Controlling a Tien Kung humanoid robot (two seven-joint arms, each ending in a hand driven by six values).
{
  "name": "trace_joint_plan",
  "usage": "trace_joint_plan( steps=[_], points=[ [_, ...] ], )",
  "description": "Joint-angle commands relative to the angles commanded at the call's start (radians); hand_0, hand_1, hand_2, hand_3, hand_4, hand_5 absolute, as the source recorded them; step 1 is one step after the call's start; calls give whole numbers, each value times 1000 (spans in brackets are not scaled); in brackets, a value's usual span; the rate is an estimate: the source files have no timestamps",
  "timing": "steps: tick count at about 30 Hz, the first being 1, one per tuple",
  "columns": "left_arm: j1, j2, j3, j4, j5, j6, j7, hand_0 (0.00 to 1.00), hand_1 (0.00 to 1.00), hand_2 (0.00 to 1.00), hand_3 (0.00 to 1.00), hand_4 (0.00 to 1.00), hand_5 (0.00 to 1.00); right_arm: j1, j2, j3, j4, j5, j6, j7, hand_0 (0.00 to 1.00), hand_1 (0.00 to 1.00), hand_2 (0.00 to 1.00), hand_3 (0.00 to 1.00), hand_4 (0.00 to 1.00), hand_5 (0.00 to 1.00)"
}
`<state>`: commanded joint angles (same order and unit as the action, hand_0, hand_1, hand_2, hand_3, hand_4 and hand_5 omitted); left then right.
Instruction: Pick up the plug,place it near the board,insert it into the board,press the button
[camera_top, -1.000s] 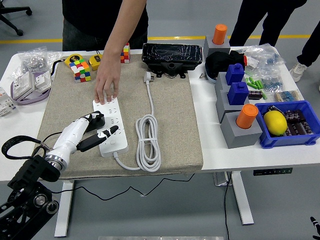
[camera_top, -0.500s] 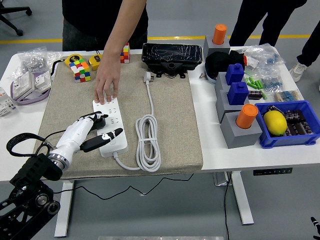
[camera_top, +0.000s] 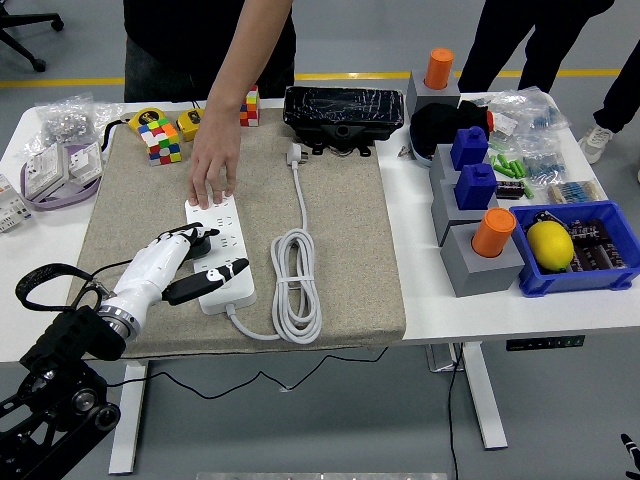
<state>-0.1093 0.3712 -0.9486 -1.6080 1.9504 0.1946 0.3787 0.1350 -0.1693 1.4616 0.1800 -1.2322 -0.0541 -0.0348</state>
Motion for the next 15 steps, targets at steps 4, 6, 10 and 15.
trace_joint_plan(
  steps=[4, 6, 10, 15],
  points=[
    [2, 1, -6, -28, 17, 13, -1, 979, 927, 903, 878, 998, 998, -1, -1, -1, 0, 0, 0, -1, 866, 833, 796, 828, 998, 998],
    [2, 0, -11, -47, 28, 17, 0, 980, 924, 897, 878, 998, 998, 0, -1, -3, 0, 2, 1, 0, 866, 833, 795, 828, 998, 998],
    [11, -3, -22, -97, 49, 48, -12, 980, 924, 897, 878, 998, 998, 3, -2, -3, 0, 3, 1, 0, 866, 833, 795, 828, 998, 998],
    [42, -12, -55, -171, 127, 21, 17, 719, 732, 710, 858, 973, 678, 4, -1, -3, 0, 4, 2, 1, 865, 831, 795, 827, 998, 998]
  ],
)
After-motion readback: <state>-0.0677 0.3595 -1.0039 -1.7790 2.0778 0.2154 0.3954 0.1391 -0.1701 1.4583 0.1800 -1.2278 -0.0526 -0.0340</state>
